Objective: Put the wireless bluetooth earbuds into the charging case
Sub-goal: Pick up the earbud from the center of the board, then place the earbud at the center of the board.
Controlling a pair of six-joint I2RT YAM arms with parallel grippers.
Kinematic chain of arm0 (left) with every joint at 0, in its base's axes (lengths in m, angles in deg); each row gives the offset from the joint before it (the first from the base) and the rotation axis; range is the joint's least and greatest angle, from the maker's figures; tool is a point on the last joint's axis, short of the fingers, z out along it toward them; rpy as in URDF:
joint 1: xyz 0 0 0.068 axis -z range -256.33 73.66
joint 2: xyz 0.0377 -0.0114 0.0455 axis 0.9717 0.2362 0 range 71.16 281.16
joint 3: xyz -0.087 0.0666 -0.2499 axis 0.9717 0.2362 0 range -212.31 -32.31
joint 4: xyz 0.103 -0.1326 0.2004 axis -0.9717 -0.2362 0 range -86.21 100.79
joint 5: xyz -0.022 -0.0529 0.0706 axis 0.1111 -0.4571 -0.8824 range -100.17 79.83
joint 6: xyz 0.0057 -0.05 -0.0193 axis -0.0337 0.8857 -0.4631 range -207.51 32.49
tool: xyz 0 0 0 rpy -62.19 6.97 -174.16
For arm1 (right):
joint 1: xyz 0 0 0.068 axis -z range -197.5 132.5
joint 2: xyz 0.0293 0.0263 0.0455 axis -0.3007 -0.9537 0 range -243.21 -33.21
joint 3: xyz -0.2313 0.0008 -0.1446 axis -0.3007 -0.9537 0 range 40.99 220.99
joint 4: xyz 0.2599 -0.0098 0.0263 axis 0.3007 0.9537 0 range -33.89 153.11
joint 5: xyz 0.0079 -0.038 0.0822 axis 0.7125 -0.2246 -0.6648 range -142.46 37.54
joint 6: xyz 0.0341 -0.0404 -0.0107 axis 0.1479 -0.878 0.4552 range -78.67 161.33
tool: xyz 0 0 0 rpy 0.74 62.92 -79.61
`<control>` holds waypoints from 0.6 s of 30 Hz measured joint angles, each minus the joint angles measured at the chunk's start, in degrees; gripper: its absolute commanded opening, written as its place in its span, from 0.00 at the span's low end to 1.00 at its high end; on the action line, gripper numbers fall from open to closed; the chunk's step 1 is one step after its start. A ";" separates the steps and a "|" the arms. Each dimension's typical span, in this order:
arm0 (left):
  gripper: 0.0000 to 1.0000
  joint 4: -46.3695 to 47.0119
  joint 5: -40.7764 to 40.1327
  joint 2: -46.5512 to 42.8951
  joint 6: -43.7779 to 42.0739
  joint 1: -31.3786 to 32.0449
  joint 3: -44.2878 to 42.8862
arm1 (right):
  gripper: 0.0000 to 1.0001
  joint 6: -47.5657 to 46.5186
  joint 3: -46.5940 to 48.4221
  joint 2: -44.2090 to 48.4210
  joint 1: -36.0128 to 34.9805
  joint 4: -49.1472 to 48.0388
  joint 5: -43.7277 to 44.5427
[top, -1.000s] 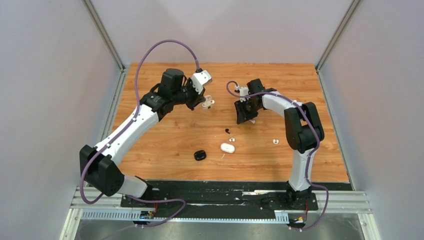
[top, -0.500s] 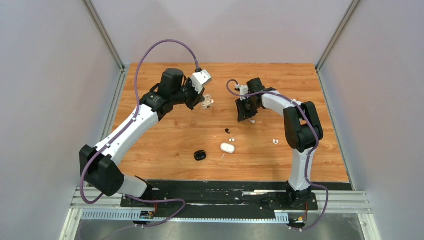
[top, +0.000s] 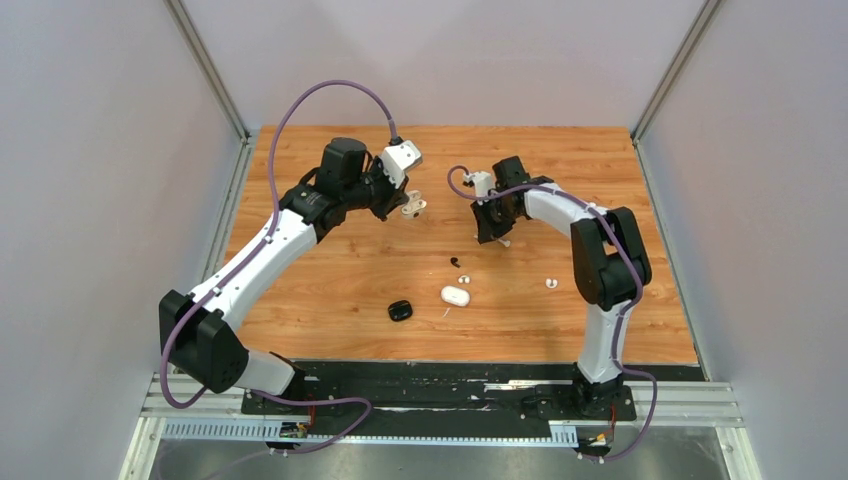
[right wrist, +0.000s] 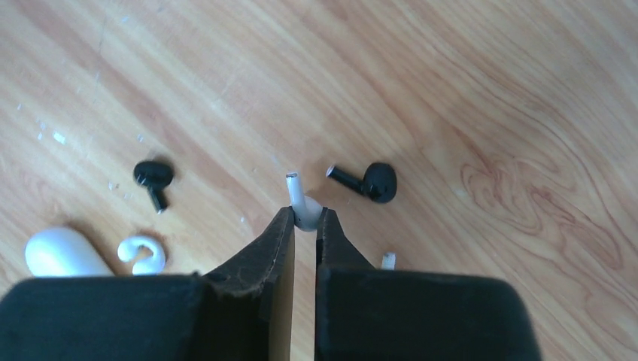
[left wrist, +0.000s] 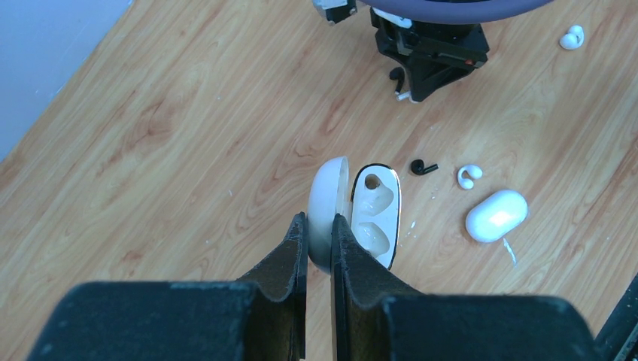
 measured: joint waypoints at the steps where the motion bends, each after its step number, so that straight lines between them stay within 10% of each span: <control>1: 0.00 0.02 0.02 0.00 0.00 0.00 0.00 | 0.00 -1.66 -0.22 0.87 0.00 0.68 -0.11; 18: 0.00 2.27 0.96 1.51 1.57 -0.02 0.07 | 0.00 -29.31 -3.48 18.36 -4.20 15.45 -6.91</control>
